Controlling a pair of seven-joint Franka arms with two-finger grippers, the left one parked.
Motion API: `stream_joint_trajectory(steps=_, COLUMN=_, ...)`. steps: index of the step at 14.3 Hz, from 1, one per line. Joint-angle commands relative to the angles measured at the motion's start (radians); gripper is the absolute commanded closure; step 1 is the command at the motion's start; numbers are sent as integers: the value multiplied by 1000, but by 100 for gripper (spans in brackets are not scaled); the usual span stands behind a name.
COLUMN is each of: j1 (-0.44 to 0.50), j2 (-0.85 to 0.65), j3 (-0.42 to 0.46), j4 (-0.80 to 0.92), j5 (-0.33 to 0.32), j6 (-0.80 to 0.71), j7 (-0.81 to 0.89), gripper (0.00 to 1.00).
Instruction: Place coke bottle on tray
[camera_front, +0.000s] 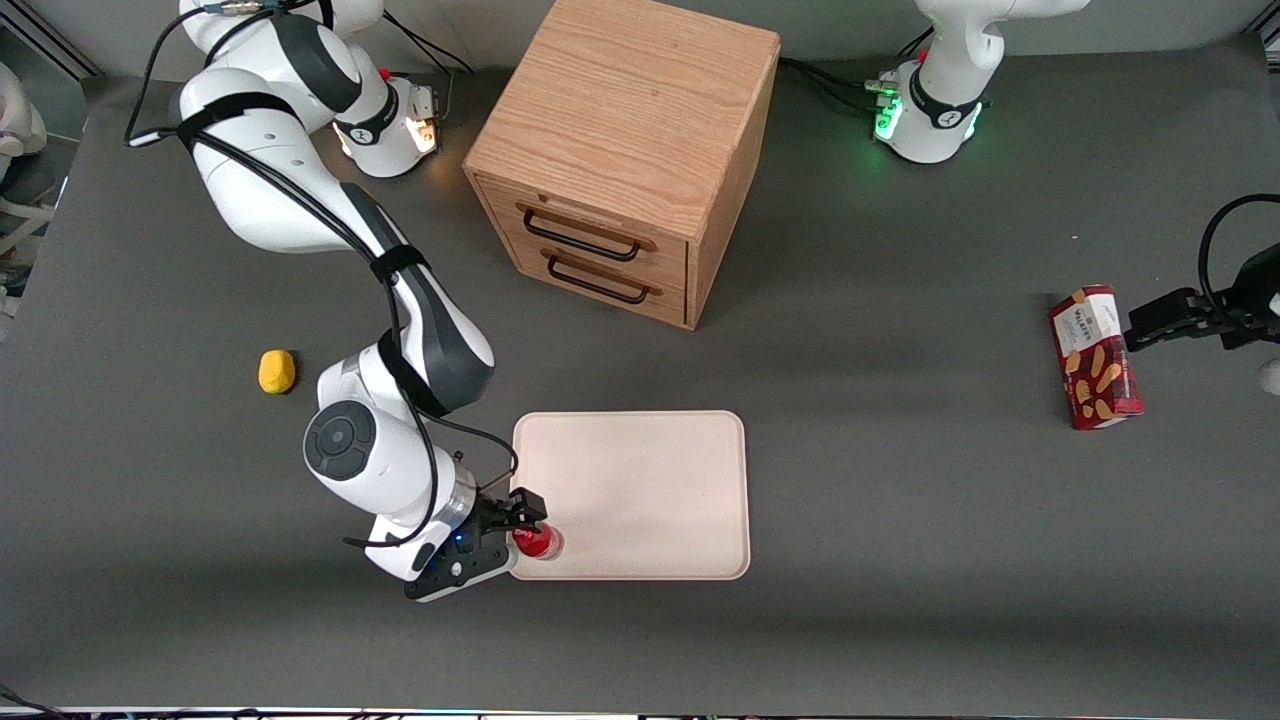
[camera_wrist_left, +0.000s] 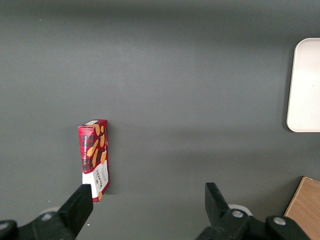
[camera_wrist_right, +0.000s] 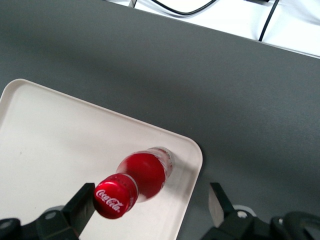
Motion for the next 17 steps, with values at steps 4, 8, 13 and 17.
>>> stream_joint_trajectory(steps=4, j1=-7, j2=-133, j3=-3, j4=-41, j5=-4, j6=-166, j7=97, gripper=0)
stream_joint_trajectory(steps=8, j1=-25, j2=-403, j3=-72, j4=-284, j5=62, j6=-211, j7=102, gripper=0)
stream_joint_trajectory(steps=13, j1=-21, j2=-832, j3=-252, j4=-721, j5=213, j6=-222, j7=86, gripper=0)
stream_joint_trajectory(steps=17, j1=-21, j2=-1009, j3=-364, j4=-866, j5=206, j6=-336, j7=90, gripper=0)
